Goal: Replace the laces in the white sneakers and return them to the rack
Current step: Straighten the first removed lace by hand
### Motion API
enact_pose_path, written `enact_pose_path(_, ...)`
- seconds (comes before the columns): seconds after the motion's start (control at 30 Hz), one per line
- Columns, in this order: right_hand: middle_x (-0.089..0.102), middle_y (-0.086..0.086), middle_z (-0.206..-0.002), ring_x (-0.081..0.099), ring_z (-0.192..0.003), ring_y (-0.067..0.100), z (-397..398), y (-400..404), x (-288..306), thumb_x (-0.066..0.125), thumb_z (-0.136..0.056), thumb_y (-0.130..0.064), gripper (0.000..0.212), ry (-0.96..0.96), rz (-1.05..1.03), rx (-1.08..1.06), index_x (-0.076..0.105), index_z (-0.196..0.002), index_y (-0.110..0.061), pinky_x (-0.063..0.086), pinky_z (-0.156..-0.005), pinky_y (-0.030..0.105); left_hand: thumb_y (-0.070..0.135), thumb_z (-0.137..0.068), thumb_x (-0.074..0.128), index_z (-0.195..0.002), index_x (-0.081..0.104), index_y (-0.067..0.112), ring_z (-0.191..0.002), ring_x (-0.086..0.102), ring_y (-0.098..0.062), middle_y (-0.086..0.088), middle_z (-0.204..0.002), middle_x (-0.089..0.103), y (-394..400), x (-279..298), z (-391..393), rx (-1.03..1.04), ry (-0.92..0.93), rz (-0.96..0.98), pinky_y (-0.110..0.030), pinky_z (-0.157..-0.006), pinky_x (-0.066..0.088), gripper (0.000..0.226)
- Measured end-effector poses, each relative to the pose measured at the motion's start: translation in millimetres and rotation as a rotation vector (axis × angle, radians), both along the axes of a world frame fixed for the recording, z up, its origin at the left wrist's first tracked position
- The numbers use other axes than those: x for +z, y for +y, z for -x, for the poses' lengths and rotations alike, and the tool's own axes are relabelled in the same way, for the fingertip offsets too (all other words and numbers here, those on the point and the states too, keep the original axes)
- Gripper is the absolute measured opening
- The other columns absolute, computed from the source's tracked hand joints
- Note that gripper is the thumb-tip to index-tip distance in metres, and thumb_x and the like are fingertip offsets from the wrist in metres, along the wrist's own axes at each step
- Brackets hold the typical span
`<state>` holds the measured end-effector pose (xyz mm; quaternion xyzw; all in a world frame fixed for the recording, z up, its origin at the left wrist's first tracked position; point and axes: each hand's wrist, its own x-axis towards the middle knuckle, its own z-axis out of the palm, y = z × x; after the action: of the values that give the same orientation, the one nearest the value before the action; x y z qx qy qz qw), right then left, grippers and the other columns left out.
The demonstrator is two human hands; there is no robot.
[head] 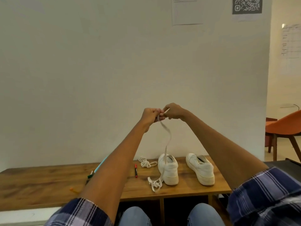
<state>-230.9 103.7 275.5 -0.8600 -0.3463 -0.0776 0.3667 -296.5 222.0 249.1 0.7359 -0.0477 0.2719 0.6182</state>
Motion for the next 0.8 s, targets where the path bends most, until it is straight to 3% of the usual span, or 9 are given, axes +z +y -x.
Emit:
enact_pose_path(0.1, 0.061, 0.008, -0.105, 0.054, -0.092, 0.016, 5.1, 5.3, -8.0, 0.053, -0.088, 0.000, 0.033, 0.089, -0.093, 0.162, 0.057, -0.120, -0.006, 0.043, -0.073, 0.023, 0.011, -0.098, 0.047, -0.076, 0.063, 0.004, -0.047, 0.062, -0.005, -0.007, -0.070, 0.062, 4.3, 0.8, -2.1, 0.041, 0.014, 0.158, -0.015, -0.058, 0.056, 0.028)
enact_pose_path(0.3, 0.066, 0.007, -0.099, 0.065, -0.096, 0.020, 4.9, 12.7, -28.9, 0.047, -0.086, 0.010, 0.034, 0.365, -0.177, 0.444, 0.058, -0.111, -0.011, 0.049, -0.091, 0.041, 0.010, -0.096, 0.051, -0.082, 0.066, 0.001, -0.052, 0.067, -0.007, 0.000, -0.061, 0.071, 9.5, -10.6, -2.4, -0.006, 0.042, 0.389, -0.017, -0.059, 0.056, 0.023)
enact_pose_path(0.4, 0.064, 0.008, -0.093, 0.065, -0.086, 0.020, 4.8, 18.2, -38.5, 0.045, -0.090, 0.008, 0.026, 0.399, -0.217, 0.450, 0.059, -0.105, -0.008, 0.052, -0.087, 0.037, 0.010, -0.097, 0.048, -0.082, 0.064, 0.001, -0.056, 0.068, -0.010, -0.006, -0.073, 0.071, 10.4, -11.5, -3.2, -0.033, 0.020, 0.449, -0.022, -0.068, 0.057, 0.024)
enact_pose_path(0.5, 0.057, 0.006, -0.078, 0.057, -0.069, 0.017, 4.2, 21.6, -45.9, 0.041, -0.098, -0.004, 0.019, 0.411, -0.130, 0.397, 0.058, -0.105, -0.001, 0.054, -0.076, 0.031, 0.002, -0.099, 0.039, -0.084, 0.062, 0.002, -0.066, 0.070, -0.014, -0.009, -0.083, 0.068, 14.2, -10.9, -2.2, -0.019, -0.026, 0.476, -0.024, -0.066, 0.055, 0.027)
enact_pose_path(0.57, 0.053, 0.005, -0.073, 0.054, -0.065, 0.016, 4.5, 22.5, -46.3, 0.039, -0.101, -0.011, 0.023, 0.386, -0.099, 0.362, 0.060, -0.103, -0.001, 0.054, -0.073, 0.029, -0.007, -0.096, 0.036, -0.082, 0.061, 0.002, -0.075, 0.067, -0.017, -0.010, -0.085, 0.066, 19.0, -11.3, -1.0, 0.009, -0.042, 0.410, -0.021, -0.066, 0.057, 0.030)
enact_pose_path(0.67, 0.052, 0.003, -0.070, 0.052, -0.063, 0.014, 7.4, 20.6, -39.8, 0.037, -0.102, -0.018, 0.028, 0.346, -0.074, 0.358, 0.061, -0.091, -0.007, 0.053, -0.073, 0.029, -0.013, -0.091, 0.044, -0.077, 0.061, 0.003, -0.073, 0.064, -0.018, -0.009, -0.082, 0.064, 26.4, -18.7, -1.8, 0.102, -0.033, 0.215, -0.020, -0.069, 0.056, 0.027)
enact_pose_path(0.8, 0.053, 0.001, -0.066, 0.051, -0.060, 0.013, 11.4, 20.5, -32.0, 0.038, -0.101, -0.019, 0.031, 0.294, -0.023, 0.335, 0.062, -0.084, -0.010, 0.052, -0.068, 0.026, -0.014, -0.087, 0.049, -0.097, 0.066, -0.009, -0.062, 0.061, -0.012, -0.010, -0.076, 0.064, 35.2, -29.6, -6.4, 0.186, -0.007, -0.051, -0.022, -0.066, 0.055, 0.020)
